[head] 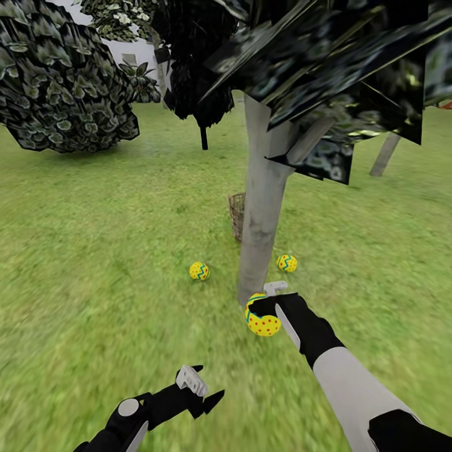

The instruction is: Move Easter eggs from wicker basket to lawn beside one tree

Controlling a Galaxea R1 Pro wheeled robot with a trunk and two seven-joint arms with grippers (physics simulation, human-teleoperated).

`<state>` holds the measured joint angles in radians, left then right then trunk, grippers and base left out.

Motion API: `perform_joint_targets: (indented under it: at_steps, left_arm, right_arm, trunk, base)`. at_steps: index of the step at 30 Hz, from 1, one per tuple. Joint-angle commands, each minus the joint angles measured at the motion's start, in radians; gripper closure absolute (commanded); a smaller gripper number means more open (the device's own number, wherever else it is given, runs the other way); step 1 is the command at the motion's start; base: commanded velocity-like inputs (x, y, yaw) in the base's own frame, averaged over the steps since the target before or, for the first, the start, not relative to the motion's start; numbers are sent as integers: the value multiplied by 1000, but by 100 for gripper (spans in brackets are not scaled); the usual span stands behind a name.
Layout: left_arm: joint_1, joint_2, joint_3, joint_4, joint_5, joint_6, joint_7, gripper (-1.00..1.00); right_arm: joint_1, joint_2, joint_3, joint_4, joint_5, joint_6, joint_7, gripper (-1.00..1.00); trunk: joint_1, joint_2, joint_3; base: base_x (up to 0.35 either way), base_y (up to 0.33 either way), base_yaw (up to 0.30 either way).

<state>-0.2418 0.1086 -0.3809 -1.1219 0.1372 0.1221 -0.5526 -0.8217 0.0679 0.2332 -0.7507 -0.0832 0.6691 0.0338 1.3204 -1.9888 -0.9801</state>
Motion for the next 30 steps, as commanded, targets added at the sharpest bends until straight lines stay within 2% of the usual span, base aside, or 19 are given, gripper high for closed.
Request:
perform_joint_targets:
  at_steps: [1, 17, 21, 23, 24, 30]
  left_arm:
    - [-1, 1, -1, -3, 11, 10, -1, -100]
    - [-1, -2, 5, -7, 13, 15, 3, -100]
    - [-1, -1, 5, -33, 16, 19, 10, -100]
    - [-1, 0, 5, -36, 15, 19, 11, -100]
    - [-1, -1, 5, -36, 15, 44, 11, -100]
    - [-1, -1, 4, -35, 15, 47, 11, -100]
  right_arm:
    - [-1, 0, 1, 0, -9, 4, -3, 100]
    - [-1, 0, 6, -5, -4, 4, -2, 100]
    - [-1, 0, 7, -5, -4, 4, -2, 100]
    - [-1, 0, 7, -6, -4, 3, -2, 100]
    - [-1, 0, 6, -6, -7, 1, -2, 100]
    - [-1, 0, 5, -4, -7, 8, -3, 100]
  trunk:
    - [0, 0, -2]
    - [0, 0, -27]
    - [0, 0, -32]
    - [8, -14, -41]
    - [11, -21, -45]
    - [34, -63, -64]
  base:
    - [16, 0, 0]
    - [1, 0, 0]
    - [0, 0, 0]
    - [0, 0, 0]
    - [0, 0, 0]
    - [0, 0, 0]
